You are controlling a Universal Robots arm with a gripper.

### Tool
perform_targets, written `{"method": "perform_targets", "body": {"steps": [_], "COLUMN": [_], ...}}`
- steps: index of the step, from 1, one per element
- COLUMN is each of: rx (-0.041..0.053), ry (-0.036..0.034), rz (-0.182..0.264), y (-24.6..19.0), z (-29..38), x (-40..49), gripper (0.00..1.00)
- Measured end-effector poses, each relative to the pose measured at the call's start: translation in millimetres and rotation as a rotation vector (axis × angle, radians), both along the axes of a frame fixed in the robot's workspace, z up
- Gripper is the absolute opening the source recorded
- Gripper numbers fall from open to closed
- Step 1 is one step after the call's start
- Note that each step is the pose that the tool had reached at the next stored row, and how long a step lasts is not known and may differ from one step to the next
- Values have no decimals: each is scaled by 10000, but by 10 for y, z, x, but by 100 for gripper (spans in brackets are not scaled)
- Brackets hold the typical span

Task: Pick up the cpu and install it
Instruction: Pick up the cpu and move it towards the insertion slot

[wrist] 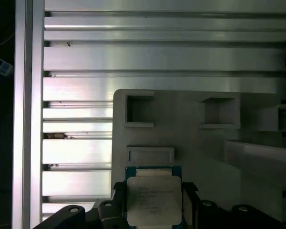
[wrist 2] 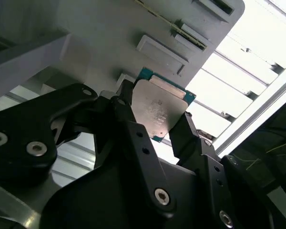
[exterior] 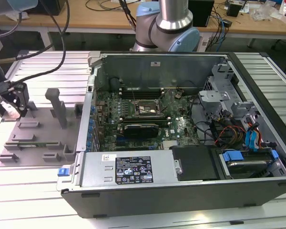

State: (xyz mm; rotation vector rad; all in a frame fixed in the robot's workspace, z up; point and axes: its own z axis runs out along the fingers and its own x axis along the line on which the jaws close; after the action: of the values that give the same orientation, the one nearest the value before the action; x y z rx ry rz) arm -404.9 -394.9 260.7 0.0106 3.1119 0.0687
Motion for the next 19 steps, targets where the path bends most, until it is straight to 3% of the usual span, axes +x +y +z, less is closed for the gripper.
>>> {"method": "perform_targets", "body": {"steps": [5, 12, 19], "rx": [-1, -1, -1], "ry": [2, 0, 1], "rz": [-1, 0, 0], "y": [0, 2, 6], "z": [25, 223, 298], "x": [0, 0, 0], "gripper": [55, 55, 55]}}
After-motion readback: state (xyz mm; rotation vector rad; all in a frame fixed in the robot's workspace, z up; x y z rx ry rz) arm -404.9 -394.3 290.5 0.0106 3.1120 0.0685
